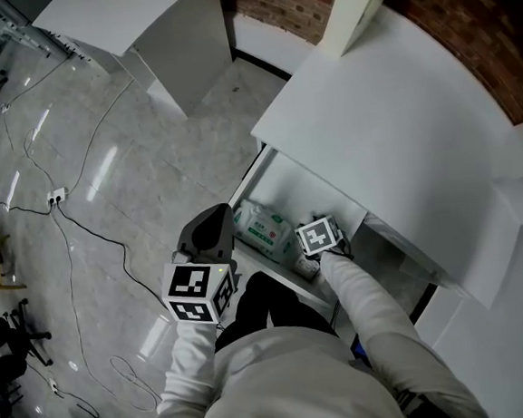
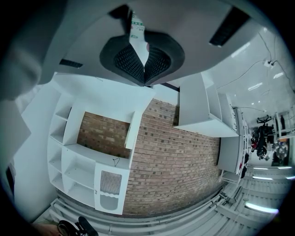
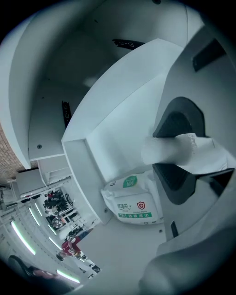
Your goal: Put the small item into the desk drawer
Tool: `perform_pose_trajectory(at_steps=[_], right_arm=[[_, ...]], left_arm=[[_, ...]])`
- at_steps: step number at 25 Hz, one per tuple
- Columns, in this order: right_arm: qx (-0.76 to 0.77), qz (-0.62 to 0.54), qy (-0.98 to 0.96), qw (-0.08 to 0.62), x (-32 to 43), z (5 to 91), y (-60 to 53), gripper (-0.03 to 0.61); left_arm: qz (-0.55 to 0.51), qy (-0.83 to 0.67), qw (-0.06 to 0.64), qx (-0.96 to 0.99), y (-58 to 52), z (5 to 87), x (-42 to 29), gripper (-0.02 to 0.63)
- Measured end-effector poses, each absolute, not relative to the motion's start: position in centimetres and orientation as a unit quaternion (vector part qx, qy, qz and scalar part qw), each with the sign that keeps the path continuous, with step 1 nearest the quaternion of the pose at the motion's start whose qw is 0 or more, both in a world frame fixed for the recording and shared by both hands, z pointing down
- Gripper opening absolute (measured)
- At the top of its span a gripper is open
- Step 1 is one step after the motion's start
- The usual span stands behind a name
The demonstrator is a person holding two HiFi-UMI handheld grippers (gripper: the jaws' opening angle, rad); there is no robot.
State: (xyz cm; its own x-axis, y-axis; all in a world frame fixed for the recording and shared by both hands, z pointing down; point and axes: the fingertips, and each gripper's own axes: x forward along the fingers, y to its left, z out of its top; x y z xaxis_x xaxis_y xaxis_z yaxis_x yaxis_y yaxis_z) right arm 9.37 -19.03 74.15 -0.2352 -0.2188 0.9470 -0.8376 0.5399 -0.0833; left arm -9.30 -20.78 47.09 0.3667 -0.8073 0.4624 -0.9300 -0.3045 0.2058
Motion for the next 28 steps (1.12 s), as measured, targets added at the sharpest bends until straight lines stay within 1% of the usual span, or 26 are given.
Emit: perform_pose_trajectory(at_steps=[3,6,10,13,20,24,28], right_arm=[[0.368,0.313,-0.714,0.506,9.4,74.5,-19.2,0.193],[0.357,0.322,-0.691,0.540,10.1,75.4,-18.3,0.193],[0.346,0.298,-0.674,0.581,11.4,77.0,-17.4,0.193],[0.342,0.284,-0.674,0.591,11.3,77.2,-17.1,0.193],[0.357,0.280,-0.674,0.583,11.2,77.2,-17.6,0.196],[0.367,0.292,-0.684,0.559,10.9,76.7,-17.9,0.205],[0.382,0.318,-0.694,0.521,10.2,75.1,-18.3,0.232]], left_arm=[[0.140,-0.547,0.226,0.794,-20.8,47.3,-9.6,0.017],[0.143,-0.549,0.227,0.791,-20.9,47.3,-9.9,0.017],[0.145,-0.554,0.227,0.788,-21.0,47.5,-10.1,0.017],[0.147,-0.557,0.229,0.784,-21.0,47.6,-10.5,0.017],[0.148,-0.562,0.231,0.781,-20.9,47.7,-10.9,0.017],[0.147,-0.559,0.231,0.782,-20.9,47.8,-10.7,0.018],[0.145,-0.553,0.228,0.788,-21.1,47.7,-10.1,0.017]])
